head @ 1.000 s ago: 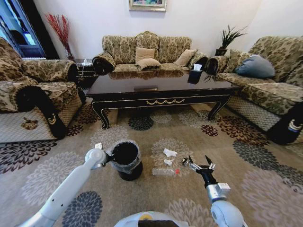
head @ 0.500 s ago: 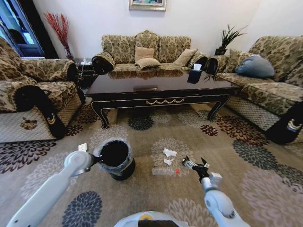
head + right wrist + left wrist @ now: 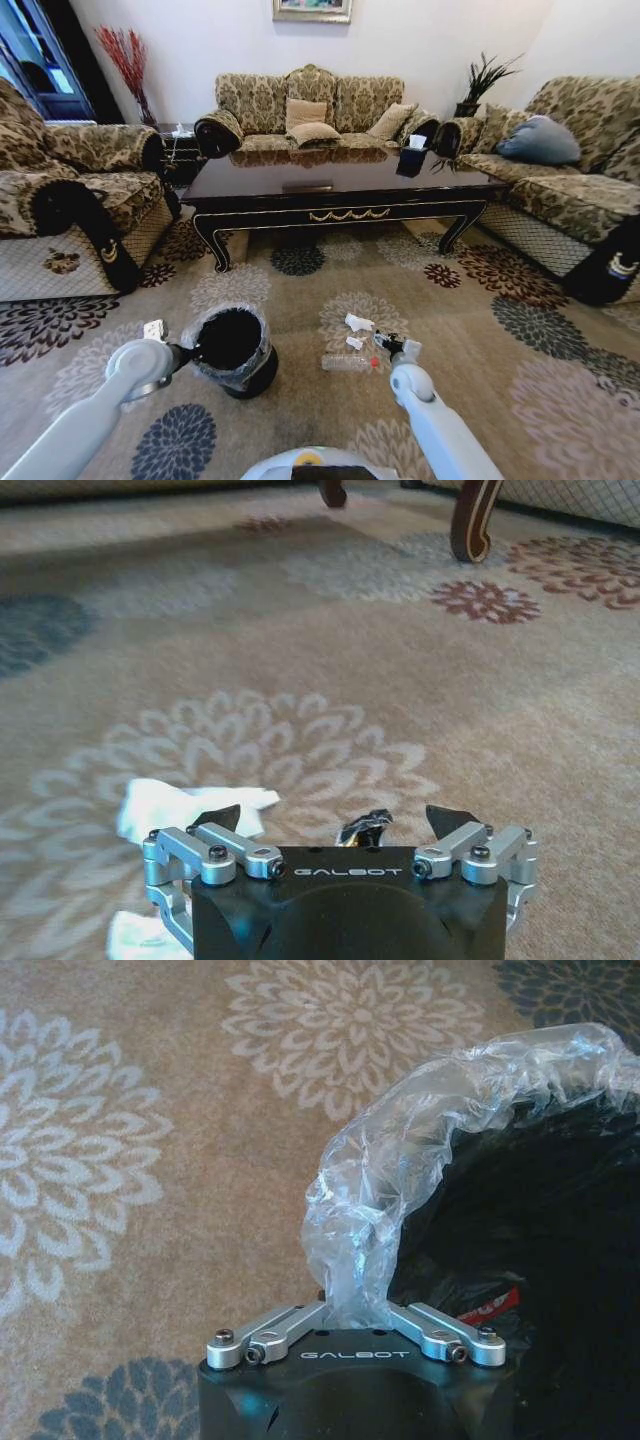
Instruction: Move to the front of the table and pick up the trash from the floor, then place it into the trash bin.
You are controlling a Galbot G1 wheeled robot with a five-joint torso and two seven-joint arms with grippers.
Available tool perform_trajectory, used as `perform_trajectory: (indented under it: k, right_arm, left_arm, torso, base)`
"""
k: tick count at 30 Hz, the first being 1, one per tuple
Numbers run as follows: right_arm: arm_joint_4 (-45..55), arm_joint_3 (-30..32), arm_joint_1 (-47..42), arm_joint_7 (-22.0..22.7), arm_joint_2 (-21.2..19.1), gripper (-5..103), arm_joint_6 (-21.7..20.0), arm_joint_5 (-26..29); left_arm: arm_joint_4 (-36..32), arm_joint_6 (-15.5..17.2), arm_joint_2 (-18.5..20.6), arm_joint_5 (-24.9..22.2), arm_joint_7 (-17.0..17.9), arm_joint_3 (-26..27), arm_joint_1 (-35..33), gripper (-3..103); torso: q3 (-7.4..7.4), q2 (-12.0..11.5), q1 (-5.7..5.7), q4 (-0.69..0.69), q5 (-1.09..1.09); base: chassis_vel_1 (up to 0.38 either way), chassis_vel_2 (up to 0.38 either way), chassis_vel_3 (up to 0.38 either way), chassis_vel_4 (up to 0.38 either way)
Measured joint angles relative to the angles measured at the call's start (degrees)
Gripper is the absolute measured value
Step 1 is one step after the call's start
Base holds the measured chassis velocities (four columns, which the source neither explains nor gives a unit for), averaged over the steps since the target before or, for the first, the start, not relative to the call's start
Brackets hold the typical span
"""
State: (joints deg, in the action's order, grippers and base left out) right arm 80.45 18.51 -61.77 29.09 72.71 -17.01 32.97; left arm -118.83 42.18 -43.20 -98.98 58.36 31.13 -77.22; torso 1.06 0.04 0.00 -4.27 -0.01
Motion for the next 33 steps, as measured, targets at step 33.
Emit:
perform_trajectory:
  k: [33]
  right_arm:
    - [-24.49,2.15,12.16,-0.3,4.33,70,1.99,-0.3]
  left_arm:
    - [-1.68,-0.05,-0.52,0.9,-0.12,0.8,-2.24,0]
  torso:
    - [-0.01,0.01,0.0,0.0,0.0]
  base:
    - [0.0,0.0,0.0,0.0]
